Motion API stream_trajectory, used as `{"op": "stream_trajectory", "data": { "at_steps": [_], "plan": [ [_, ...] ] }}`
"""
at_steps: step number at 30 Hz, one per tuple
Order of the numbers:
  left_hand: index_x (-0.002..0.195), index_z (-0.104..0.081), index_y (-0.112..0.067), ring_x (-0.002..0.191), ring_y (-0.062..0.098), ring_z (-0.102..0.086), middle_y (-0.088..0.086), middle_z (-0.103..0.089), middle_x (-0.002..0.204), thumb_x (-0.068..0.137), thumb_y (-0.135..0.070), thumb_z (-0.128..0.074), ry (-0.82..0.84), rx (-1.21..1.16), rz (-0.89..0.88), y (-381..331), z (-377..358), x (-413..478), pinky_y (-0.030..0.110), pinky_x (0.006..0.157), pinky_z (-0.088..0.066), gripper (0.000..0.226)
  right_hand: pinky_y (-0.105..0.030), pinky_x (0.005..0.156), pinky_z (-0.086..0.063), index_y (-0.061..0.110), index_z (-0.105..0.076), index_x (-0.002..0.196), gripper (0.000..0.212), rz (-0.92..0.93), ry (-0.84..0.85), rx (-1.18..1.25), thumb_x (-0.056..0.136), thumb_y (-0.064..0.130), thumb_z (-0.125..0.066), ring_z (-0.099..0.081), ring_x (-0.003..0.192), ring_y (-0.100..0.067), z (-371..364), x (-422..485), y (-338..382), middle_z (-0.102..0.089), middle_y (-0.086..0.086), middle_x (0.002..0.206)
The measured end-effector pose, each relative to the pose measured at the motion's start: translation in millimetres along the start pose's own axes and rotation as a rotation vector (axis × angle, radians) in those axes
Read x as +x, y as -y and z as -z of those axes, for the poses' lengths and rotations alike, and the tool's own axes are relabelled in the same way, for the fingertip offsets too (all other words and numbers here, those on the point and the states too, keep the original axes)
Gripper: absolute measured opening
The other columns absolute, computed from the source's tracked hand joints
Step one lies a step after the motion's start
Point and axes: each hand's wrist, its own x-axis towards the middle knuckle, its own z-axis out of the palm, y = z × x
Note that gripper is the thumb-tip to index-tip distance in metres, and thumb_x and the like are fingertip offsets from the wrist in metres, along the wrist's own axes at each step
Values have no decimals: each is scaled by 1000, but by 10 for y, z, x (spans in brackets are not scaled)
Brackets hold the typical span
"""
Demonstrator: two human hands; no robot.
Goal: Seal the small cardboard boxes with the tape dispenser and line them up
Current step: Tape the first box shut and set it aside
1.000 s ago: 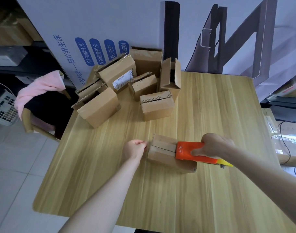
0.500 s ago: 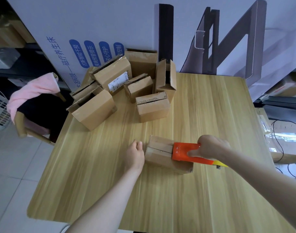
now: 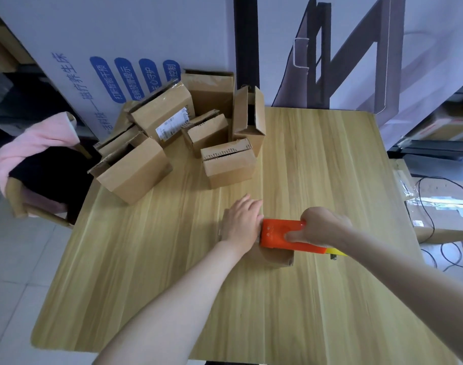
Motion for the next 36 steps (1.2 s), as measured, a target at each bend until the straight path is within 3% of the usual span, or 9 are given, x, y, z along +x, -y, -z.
{"op": "stream_trajectory", "data": {
  "at_steps": [3, 6, 11, 16, 20, 23, 25, 31, 36],
  "plan": [
    [114, -64, -22, 116, 19, -54, -5, -66, 117, 100, -37, -17, -1, 160, -13, 21, -93, 0, 34, 104, -33, 52, -25, 54, -43, 19, -63, 91, 55, 27, -7, 20, 72, 70, -58, -63, 78, -18, -52, 20, -52, -62, 5, 83],
    [98, -64, -26, 99, 18, -56, -8, -66, 100, 99, -40, -12, -2, 212, -8, 40, -112, 2, 33, 95, -35, 53, -26, 57, -46, 19, -63, 89, 55, 65, -10, 39, 71, 71, -57, -63, 78, -18, -62, 48, -121, -61, 5, 82],
    [91, -59, -23, 95, 19, -52, -6, -62, 94, 97, -41, -5, 49, 257, 8, 38, -106, 22, 33, 92, -33, 58, -31, 61, -50, 21, -65, 85, 50, 134, 37, 186, 70, 69, -61, -62, 73, -13, -113, 51, -398, -64, 5, 81],
    [87, -62, -23, 89, 19, -55, -6, -63, 87, 97, -39, -16, 9, 308, 31, 47, -147, 51, 33, 87, -36, 49, -33, 61, -54, 24, -63, 77, 43, 169, 44, 290, 68, 67, -63, -62, 67, -10, -207, 68, -775, -65, 6, 74],
    [88, -61, -24, 90, 18, -55, -8, -62, 88, 97, -38, -17, 11, 323, 30, 45, -162, 53, 32, 86, -36, 48, -25, 54, -46, 26, -61, 70, 39, 156, 63, 309, 69, 64, -67, -61, 64, -9, -277, 62, -1211, -63, 6, 70],
    [91, -62, -24, 91, 18, -54, -9, -62, 90, 98, -39, -14, 24, 331, 27, 36, -165, 51, 32, 86, -37, 50, -29, 55, -50, 27, -60, 67, 51, 113, 59, 331, 52, 76, -58, -61, 63, -11, -327, 6, -1480, -61, 7, 67],
    [92, -62, -24, 92, 18, -54, -9, -62, 90, 98, -39, -12, 28, 329, 27, 31, -166, 51, 33, 87, -37, 52, -28, 55, -48, 28, -60, 71, 49, 77, 67, 265, 59, 76, -59, -61, 68, -10, -356, -15, -1510, -61, 9, 71],
    [91, -61, -27, 93, 17, -56, -12, -62, 91, 97, -47, -15, 22, 312, 38, 18, -167, 44, 32, 87, -36, 51, -23, 48, -36, 20, -58, 73, 44, 52, -26, 44, 73, 64, -58, -56, 64, -14, -456, 91, -899, -57, 7, 68],
    [115, -57, -28, 111, 14, -52, -13, -60, 115, 91, -67, -23, 118, 339, -78, -27, -159, 34, 36, 99, -33, 57, -23, 50, -33, 20, -48, 66, 34, 15, -99, -51, 77, 50, -58, -53, 66, -18, -340, 38, -616, -50, 6, 65]
  ]
}}
